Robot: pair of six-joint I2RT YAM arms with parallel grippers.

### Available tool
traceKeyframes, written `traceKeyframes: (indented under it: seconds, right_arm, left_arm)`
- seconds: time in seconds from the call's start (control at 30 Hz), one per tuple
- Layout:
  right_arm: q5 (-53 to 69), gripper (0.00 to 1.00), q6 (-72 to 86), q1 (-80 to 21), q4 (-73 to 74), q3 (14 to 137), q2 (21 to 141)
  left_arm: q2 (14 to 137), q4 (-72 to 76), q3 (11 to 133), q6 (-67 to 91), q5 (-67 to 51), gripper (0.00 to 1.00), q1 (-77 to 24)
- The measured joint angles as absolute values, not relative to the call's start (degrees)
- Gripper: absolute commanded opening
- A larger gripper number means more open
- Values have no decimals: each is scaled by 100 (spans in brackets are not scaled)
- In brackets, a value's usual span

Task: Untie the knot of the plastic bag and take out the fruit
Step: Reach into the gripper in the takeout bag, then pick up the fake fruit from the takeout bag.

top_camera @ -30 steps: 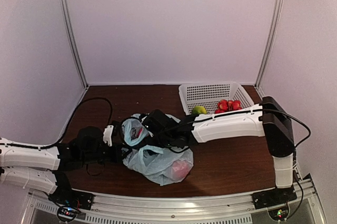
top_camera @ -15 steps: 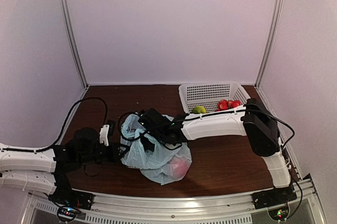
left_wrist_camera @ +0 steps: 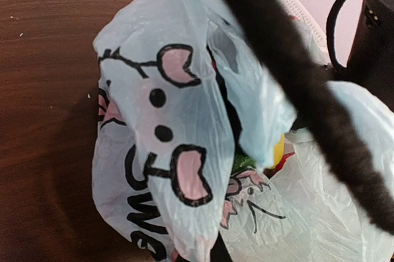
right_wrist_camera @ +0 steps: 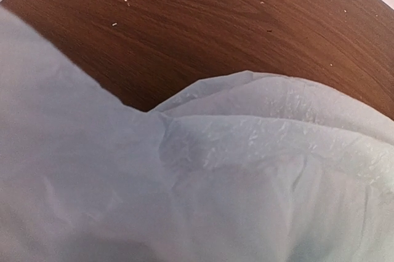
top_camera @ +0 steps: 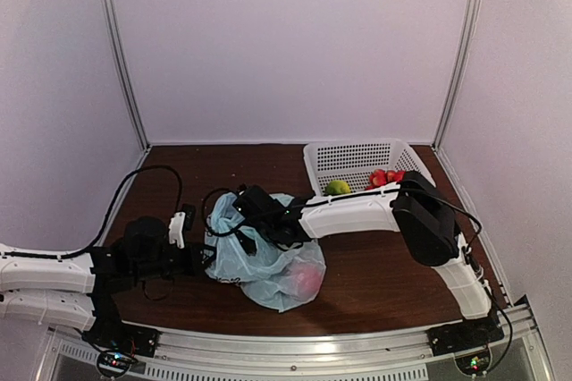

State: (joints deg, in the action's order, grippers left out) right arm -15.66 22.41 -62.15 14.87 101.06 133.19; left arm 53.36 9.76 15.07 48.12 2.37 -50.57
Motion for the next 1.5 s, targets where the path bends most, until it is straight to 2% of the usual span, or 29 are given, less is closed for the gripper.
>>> traceKeyframes:
  seconds: [0.2, 0.33, 0.67, 1.1, 1.37, 1.5]
  right_arm:
    - [-1601, 61, 1986, -6187, 1466, 10440, 13583]
    - [-1566, 54, 1894, -6189, 1466, 10451, 13587]
    - [-1256, 50, 1693, -6189, 1170, 10012, 13279]
    - [-489, 51, 1474, -6436, 270, 7752, 10468]
    - [222, 52, 1758, -6591, -152, 6438, 9404]
    - [447, 53, 1896, -6641, -366, 6257, 8903]
  left_arm:
    - [5317, 958, 1507, 4827, 237, 0, -5057]
    - [5317, 928, 1507, 4836, 237, 0, -5057]
    - [5391, 869, 1533, 4866, 250, 0, -5057]
    - [5404, 690, 1682, 5094, 499, 0, -5057]
    - [5406, 657, 1726, 5120, 578, 0, -5057]
    - [5505, 659, 1737, 5133, 580, 0, -5057]
